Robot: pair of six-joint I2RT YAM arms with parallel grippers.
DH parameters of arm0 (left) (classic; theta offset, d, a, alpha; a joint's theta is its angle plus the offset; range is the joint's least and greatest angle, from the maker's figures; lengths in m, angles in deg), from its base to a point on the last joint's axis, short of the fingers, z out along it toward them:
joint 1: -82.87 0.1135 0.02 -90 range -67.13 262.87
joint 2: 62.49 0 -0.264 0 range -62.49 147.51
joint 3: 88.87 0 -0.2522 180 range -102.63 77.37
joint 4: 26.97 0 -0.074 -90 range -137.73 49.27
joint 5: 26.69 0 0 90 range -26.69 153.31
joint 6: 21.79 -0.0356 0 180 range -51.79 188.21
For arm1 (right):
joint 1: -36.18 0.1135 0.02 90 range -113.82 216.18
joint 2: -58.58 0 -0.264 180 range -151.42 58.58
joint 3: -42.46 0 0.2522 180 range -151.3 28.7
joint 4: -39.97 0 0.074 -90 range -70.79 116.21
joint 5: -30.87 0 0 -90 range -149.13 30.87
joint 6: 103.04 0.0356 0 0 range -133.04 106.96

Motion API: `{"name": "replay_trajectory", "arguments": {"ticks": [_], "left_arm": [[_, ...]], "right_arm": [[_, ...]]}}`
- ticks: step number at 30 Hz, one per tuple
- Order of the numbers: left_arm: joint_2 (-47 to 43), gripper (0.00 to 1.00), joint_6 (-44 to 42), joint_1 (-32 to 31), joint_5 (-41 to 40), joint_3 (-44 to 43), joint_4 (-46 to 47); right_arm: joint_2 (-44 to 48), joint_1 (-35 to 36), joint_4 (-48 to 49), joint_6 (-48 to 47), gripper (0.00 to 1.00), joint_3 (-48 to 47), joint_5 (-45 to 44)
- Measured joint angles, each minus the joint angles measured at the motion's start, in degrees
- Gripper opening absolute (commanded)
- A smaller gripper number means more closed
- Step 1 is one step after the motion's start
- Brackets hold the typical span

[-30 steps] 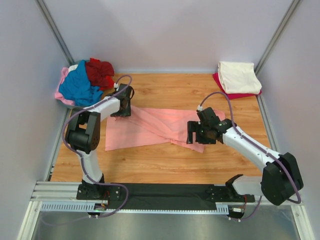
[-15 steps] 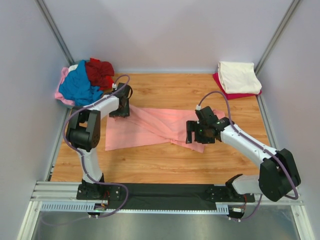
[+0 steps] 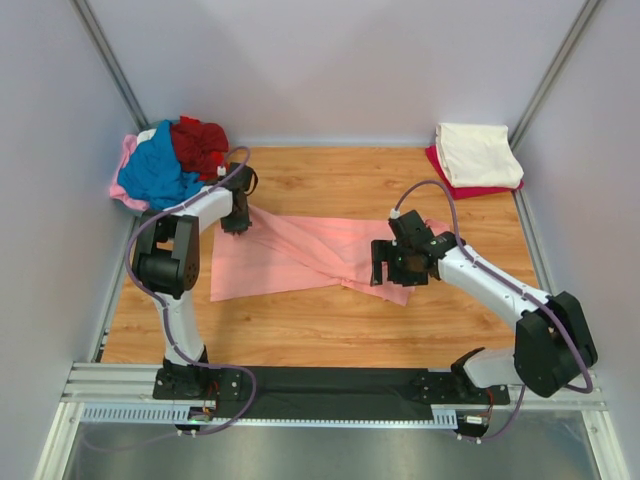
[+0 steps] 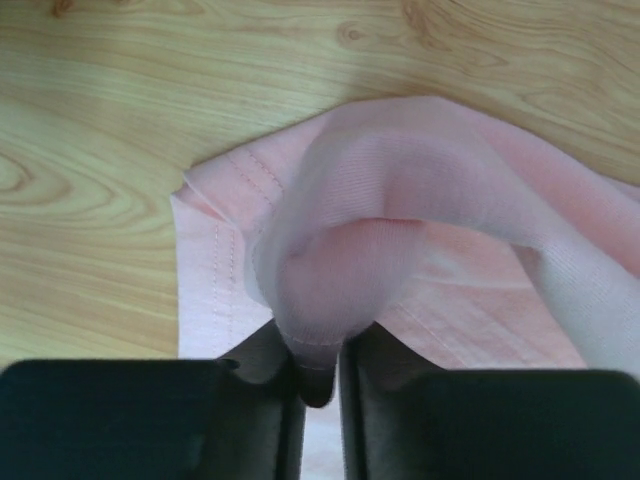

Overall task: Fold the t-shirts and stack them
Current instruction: Flatten the tshirt out

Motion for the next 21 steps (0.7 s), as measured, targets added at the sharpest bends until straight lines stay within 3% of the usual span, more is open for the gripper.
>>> {"name": "replay_trajectory", "arguments": {"ticks": [3,8,13,21], "left_arm": [[0.0,0.06,0.3,0.1,0.5,0.1,0.3],[-0.5,0.00,0.2,0.2,0.6,1.5,1.5],[-4.6,0.00,1.0,0.2,3.0,4.6,2.1],[-19.1,0.00,5.3,0.0,9.7,11.1,3.7]], "right_arm": [[-0.1,0.0,0.0,-0.1,0.85,0.0,0.0],[-0.1,0.0,-0.2,-0.2,0.86,0.0,-0.3],[0.0,0.0,-0.8,-0.3,0.86,0.0,-1.0],[3.3,2.8,-1.3,1.7,0.86,2.7,-4.3]]}}
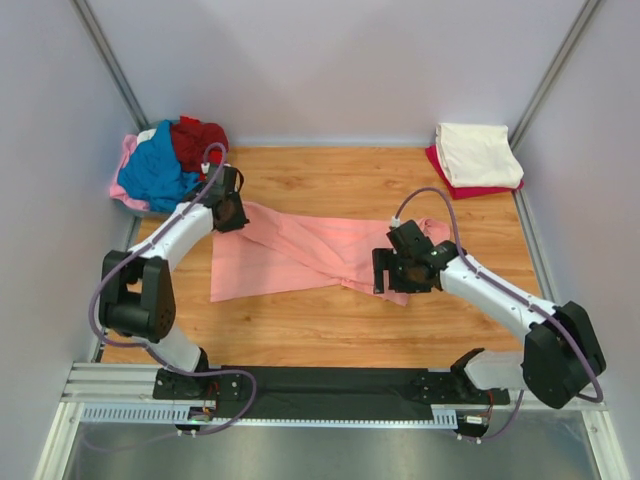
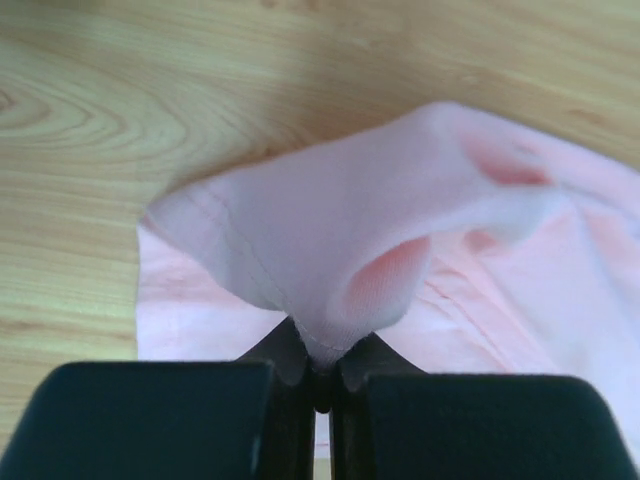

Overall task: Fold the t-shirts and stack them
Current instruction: Flatten the tshirt out

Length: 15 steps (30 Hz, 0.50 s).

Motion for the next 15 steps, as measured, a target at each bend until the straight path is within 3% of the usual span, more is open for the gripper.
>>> {"name": "replay_trajectory", "arguments": {"ticks": [7,15], "left_arm": [[-11.5,0.00,3.4,0.0,4.4,1.9,0.7],[-15.3,0.00,5.7,0.0,9.8,2.1,0.4]], "right_arm": [[4.3,1.7,0.2,5.0,0.84,7.8,-3.9],[9.3,-0.2,3.5,11.2,0.79,14.2,-6.6]]}}
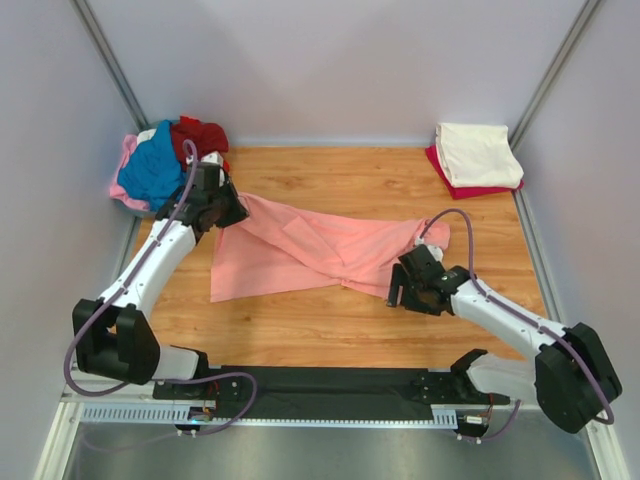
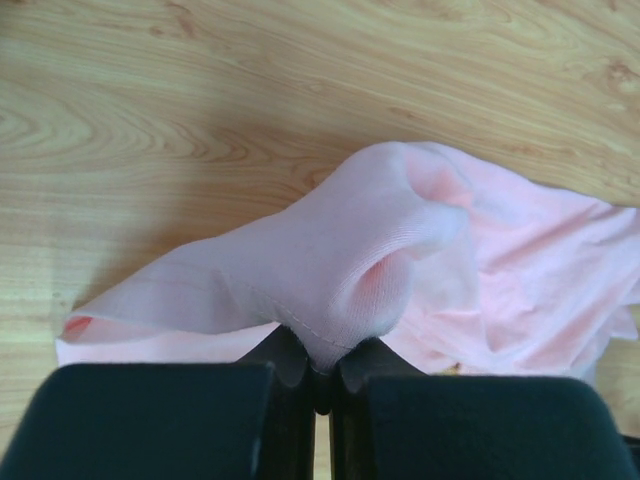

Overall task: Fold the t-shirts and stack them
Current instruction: Flatten the tshirt out

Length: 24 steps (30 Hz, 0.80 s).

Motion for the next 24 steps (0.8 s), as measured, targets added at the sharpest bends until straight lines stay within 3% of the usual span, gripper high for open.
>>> {"name": "replay_trajectory", "arguments": {"ticks": [15,24], "left_arm": [[-1.5,0.00,4.0,4.2,11.9,4.7,1.0],[-1.5,0.00,4.7,4.6,14.1,4.9,1.8]], "right_arm": [[-6.7,-0.7,8.5,1.9,0.63,1.4,-0.1],[-8.3,-2.7,11.7,2.0,0.43,1.3,-0.2]]}}
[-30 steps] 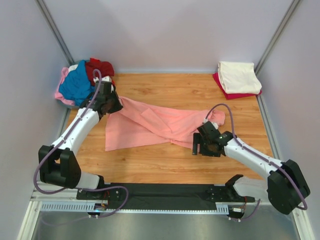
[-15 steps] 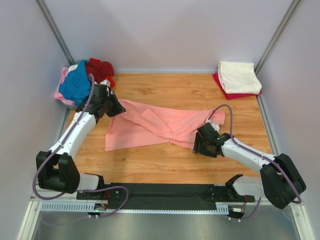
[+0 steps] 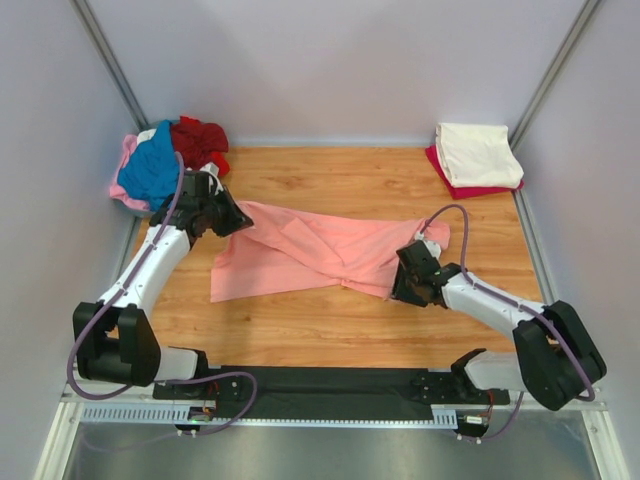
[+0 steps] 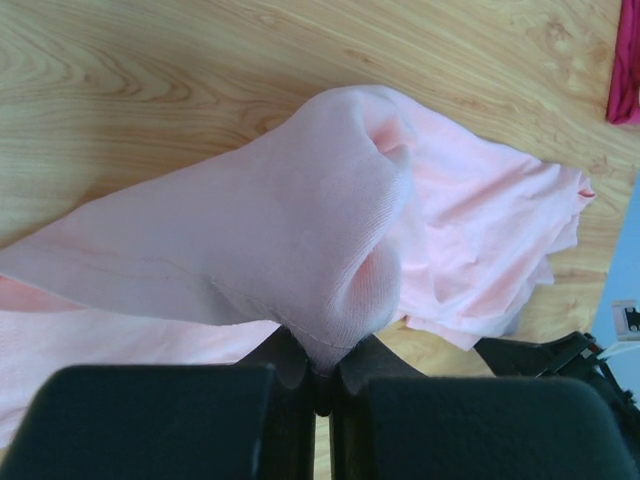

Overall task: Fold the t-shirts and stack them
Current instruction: Flatten the tshirt out

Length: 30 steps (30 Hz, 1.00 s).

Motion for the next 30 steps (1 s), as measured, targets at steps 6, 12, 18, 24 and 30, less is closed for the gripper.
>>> {"name": "replay_trajectory", "arguments": {"ticks": [6,12,18,24,30], "left_arm": [[0.0,0.00,0.0,0.2,0.0,0.0,0.0],[0.0,0.00,0.0,0.7,0.1,0.0,0.0],[-0.2,0.00,1.0,1.1,1.8,0.0,0.0],[-4.7,0.00,3.0,1.2,5.1,-0.5,-1.4],[-12.2,0.00,6.3,1.4,9.0,-2.6,-1.7]], "right_arm": [[-1.9,-0.4,2.6,-0.3,0.08,-0.3,0.7],[-2.2,-0.4,3.7,-0.3,0.00,-0.3,2.9],[4.9,-0.4,-3.5,-0.6,0.00,-1.3,3.3],[18.1,-0.4,-14.7,-2.8,0.00,-17.7,-1.4],[24.8,-0.4,-21.5,-5.4,0.00,-35.0,-7.4]]}}
